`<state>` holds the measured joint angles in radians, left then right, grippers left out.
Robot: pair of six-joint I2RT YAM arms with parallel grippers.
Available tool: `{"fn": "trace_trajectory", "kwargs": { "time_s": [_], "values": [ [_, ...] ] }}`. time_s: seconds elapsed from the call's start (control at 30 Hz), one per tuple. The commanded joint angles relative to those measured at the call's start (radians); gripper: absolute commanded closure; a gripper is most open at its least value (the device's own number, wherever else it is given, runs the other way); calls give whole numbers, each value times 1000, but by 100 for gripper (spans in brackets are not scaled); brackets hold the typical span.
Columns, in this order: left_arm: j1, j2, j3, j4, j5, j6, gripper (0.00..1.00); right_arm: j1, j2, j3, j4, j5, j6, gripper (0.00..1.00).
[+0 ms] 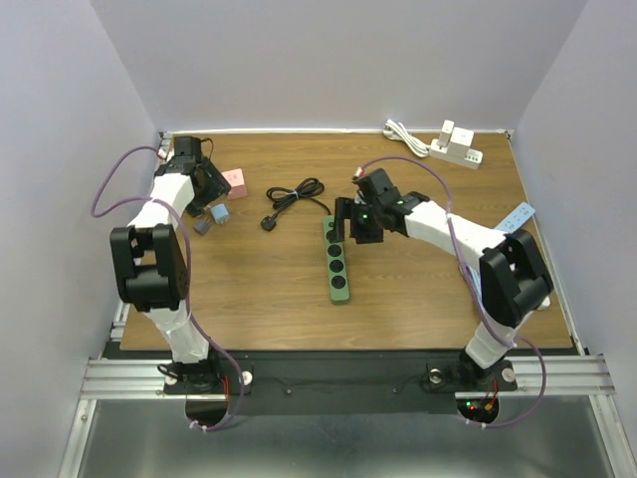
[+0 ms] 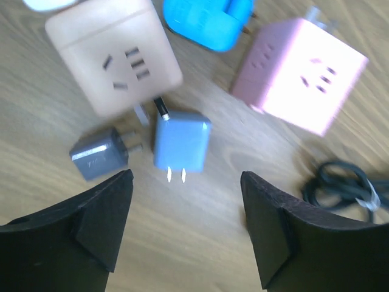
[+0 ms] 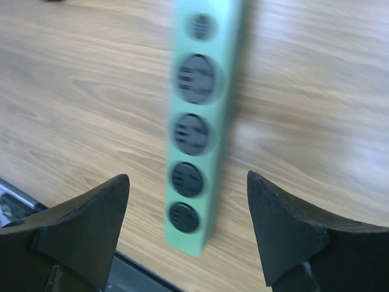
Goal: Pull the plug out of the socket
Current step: Move the plug to the center of the board, then move the socket to the center of the board.
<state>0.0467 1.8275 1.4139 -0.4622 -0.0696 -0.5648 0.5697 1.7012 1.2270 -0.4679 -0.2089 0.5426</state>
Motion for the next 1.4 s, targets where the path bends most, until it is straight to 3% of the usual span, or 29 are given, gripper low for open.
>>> {"fn": "trace_trajectory", "kwargs": {
  "time_s": [0.0,0.1,0.23,0.37,0.63,0.77,0.83,0.93,0.97,1.0,1.07,1.23,1.37],
  "values": [
    [-8,-176,-61,-6,108,49,16,99,81,106,-70,126,-81,16],
    [-13,-259,-107,5,160,66,12,148,149,169,-97,192,-87,9],
    [-15,-341,-142,4,211,77,11,188,277,255,-156,337,-66,8],
    [-15,-393,-165,-10,237,86,10,197,301,305,-199,451,-41,8],
    [-16,-418,-227,2,255,92,10,200,288,279,-201,456,-53,10],
    [-16,-413,-253,19,261,91,10,205,331,292,-193,410,-56,16],
    [-18,-412,-257,22,263,92,10,214,362,305,-186,387,-56,21],
    [-19,-413,-257,20,269,97,10,213,405,312,-175,378,-38,46],
    [-19,-413,-257,20,271,95,10,210,408,307,-173,384,-18,56],
    [-19,-416,-253,16,271,97,10,203,408,298,-175,388,0,79],
    [-21,-422,-251,14,274,95,10,168,384,266,-173,413,60,100],
    [-27,-424,-237,19,303,98,10,35,282,73,-173,457,154,99],
    [-42,-404,-216,22,332,98,10,-203,187,-82,-166,471,220,100]
  ]
}}
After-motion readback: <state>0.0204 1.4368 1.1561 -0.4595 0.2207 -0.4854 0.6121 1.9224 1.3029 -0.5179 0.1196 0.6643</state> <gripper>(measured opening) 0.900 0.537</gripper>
